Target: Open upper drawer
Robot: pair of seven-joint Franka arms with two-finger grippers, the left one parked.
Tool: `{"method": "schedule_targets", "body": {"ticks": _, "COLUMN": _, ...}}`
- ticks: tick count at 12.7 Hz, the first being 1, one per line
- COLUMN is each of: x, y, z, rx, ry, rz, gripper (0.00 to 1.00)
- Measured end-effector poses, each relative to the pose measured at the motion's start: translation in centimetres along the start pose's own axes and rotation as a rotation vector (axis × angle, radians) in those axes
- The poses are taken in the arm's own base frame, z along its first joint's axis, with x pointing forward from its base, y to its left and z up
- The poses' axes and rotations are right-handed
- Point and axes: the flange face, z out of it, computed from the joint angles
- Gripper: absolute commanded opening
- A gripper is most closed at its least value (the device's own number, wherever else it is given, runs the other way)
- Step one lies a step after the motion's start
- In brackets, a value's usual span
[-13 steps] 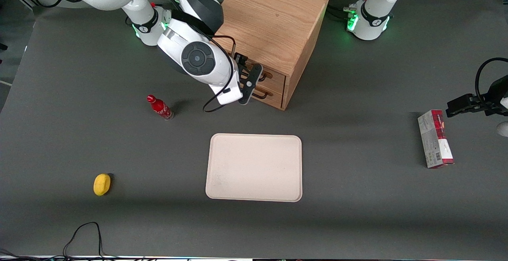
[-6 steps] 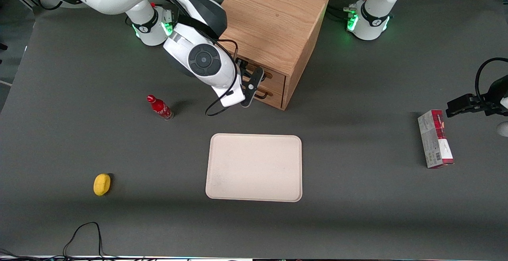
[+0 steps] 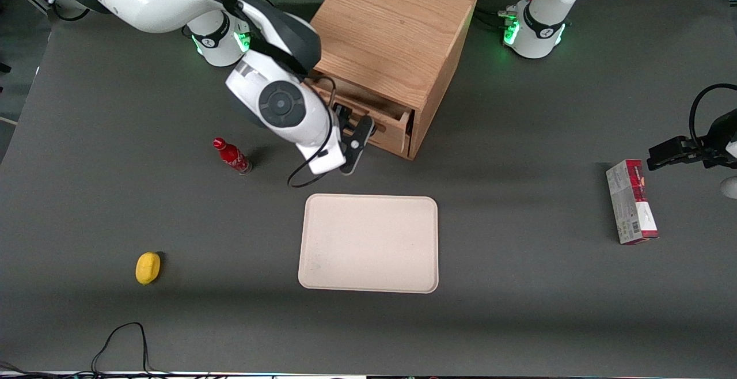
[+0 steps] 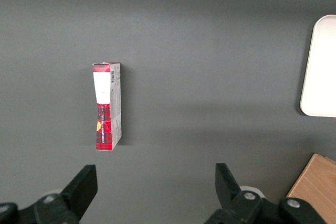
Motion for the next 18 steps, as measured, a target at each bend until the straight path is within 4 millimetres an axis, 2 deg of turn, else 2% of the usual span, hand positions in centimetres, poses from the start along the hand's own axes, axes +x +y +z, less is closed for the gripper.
{"method": "schedule_targets", "body": {"ticks": 6, "x": -2.3, "y": 8.5, "z": -2.0, "rx": -0.04, "ry": 0.046, "rz": 0.019, "gripper": 1.0}}
{"method": "schedule_targets", "body": {"ticks": 10, "x": -3.4, "y": 12.5, "z": -3.8, "rx": -0.065, "ry": 0.09, "rz": 0.078, "gripper": 1.0}}
{"method": "schedule_targets", "body": {"ticks": 13, "x": -4.1, "y": 14.5, "z": -5.5, "rx": -0.09, "ry": 0.119, "rz": 0.111, "gripper": 1.0}}
{"method": "schedule_targets", "body": {"ticks": 16, "x": -4.2, "y": 14.8, "z": -6.3, "rx": -0.102, "ry": 0.136, "rz": 0.116, "gripper": 1.0}}
{"method": "schedule_targets", "body": {"ticks": 18, "x": -4.3, "y": 15.1, "z": -8.1, "rx": -0.14, "ry": 0.156, "rz": 0.118, "gripper": 1.0}}
